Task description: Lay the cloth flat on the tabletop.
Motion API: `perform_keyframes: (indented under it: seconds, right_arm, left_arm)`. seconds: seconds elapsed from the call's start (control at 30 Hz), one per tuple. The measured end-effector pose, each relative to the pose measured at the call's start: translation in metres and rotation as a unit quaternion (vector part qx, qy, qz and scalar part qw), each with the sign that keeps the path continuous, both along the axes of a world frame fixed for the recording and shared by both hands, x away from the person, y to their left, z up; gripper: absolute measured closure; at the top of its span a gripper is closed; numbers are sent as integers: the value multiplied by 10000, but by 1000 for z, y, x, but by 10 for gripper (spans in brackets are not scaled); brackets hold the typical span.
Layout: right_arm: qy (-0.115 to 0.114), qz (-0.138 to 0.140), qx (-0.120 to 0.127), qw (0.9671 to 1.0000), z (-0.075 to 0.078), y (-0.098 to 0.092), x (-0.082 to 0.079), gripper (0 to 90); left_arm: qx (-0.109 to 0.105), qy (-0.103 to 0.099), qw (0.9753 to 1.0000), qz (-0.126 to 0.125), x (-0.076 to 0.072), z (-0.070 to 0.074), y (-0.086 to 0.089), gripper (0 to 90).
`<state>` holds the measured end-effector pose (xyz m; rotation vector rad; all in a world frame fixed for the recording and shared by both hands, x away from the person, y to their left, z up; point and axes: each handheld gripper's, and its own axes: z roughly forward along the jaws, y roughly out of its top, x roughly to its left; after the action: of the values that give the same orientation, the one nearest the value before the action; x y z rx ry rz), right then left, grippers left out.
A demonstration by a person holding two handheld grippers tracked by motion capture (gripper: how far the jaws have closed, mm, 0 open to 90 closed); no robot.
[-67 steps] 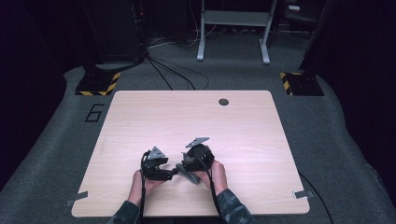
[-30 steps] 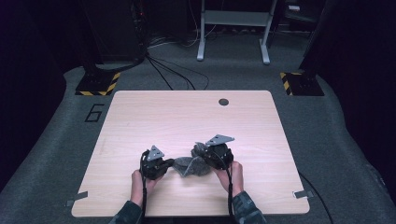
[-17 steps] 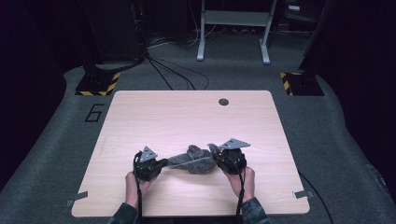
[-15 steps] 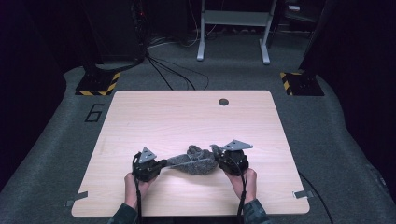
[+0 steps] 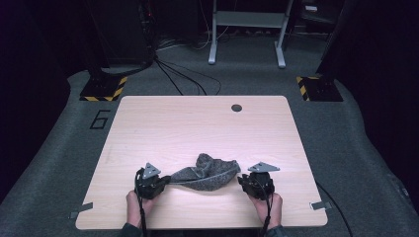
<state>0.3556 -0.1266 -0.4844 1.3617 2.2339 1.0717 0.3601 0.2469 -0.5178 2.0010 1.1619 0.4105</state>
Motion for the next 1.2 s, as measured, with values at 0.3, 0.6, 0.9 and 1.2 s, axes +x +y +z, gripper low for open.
perform_keyframes:
  seconds: [0.3, 0.6, 0.9, 1.2]
  right_arm:
    - [-69, -272, 231, 9993, 11, -30, -2, 615]
    - [-509, 52, 175, 9985, 53, -5, 20, 558]
    - [25, 643, -305, 9975, 38, 35, 40, 609]
    - [321, 586, -411, 9969, 10, 32, 28, 730]
  left_arm:
    - [-219, -10, 9998, -1, -5, 17, 5, 468]
    - [78, -326, 9988, -350, 10, 47, -23, 316]
    - [352, -127, 9937, -1059, 33, 41, -66, 364]
    - [563, 204, 9917, -1139, 38, 20, -71, 851]
